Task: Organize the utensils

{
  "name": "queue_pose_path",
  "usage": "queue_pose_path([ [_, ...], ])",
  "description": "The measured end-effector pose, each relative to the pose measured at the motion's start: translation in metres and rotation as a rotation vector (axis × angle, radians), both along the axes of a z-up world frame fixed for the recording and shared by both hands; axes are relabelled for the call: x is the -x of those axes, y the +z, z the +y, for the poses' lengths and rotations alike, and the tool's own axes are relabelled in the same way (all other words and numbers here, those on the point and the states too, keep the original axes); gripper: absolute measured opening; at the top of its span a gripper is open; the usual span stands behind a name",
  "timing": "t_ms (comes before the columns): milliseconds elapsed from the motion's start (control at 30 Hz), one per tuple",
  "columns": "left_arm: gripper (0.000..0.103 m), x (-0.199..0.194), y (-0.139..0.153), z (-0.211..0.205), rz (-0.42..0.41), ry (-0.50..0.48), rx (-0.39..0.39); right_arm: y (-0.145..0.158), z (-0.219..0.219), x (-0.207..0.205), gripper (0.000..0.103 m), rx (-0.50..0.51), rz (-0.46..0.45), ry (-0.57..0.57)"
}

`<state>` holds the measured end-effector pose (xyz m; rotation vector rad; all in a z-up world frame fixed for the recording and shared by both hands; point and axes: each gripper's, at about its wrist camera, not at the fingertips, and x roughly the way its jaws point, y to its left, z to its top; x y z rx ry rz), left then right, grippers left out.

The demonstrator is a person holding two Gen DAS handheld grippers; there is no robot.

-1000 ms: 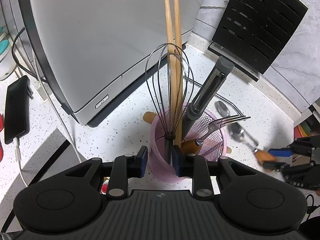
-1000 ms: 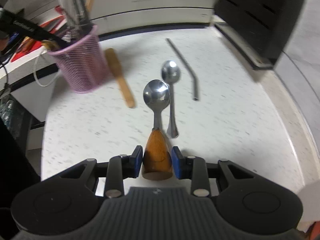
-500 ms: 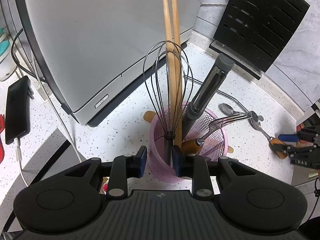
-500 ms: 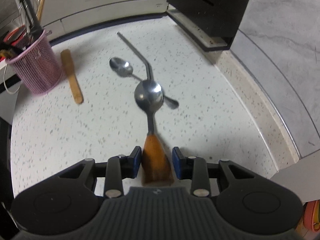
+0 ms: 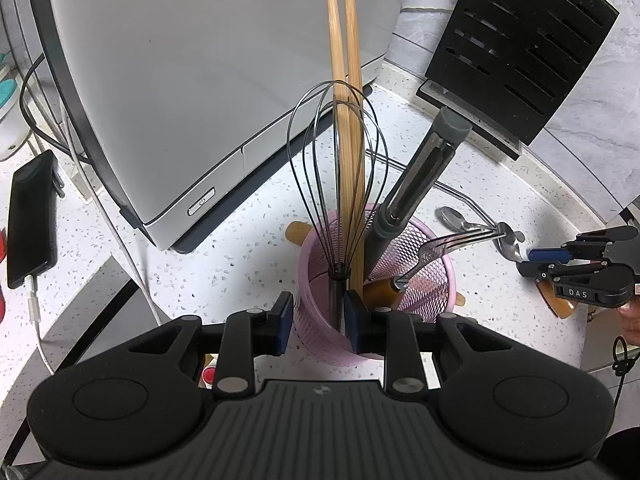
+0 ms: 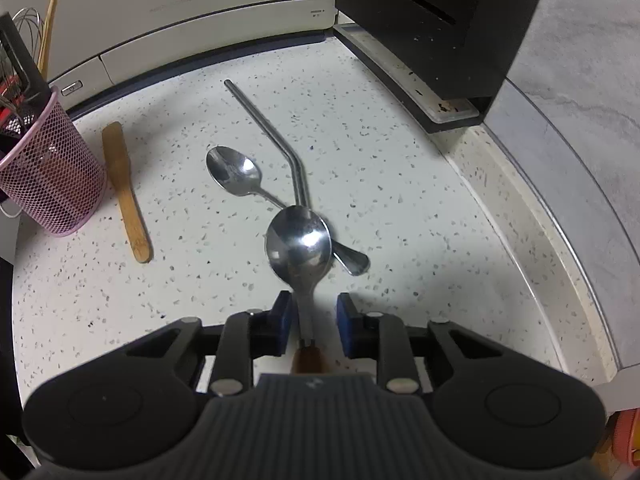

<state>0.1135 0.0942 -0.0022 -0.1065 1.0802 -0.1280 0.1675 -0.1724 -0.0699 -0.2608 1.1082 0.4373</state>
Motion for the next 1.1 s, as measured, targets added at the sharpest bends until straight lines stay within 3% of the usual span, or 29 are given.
queue_pose_path([
  [67, 0.031, 0.0, 0.0, 0.0, 0.0, 0.0, 0.0, 0.0, 0.001, -0.001, 0.004, 0.0, 0.011, -0.001],
  [367, 0.032, 0.001, 0.001, 0.0, -0.004, 0.006, 0.005, 0.0, -0.002, 0.003, 0.003, -0.04, 0.006, -0.025],
  [633, 0.032, 0.001, 0.002, -0.002, -0.002, 0.004, -0.001, 0.021, -0.003, 0.017, 0.003, -0.129, -0.064, -0.021],
  [1100, 0.032, 0.001, 0.001, -0.003, -0.002, 0.004, -0.006, 0.043, 0.01, 0.035, 0.003, -0.207, -0.107, 0.031],
])
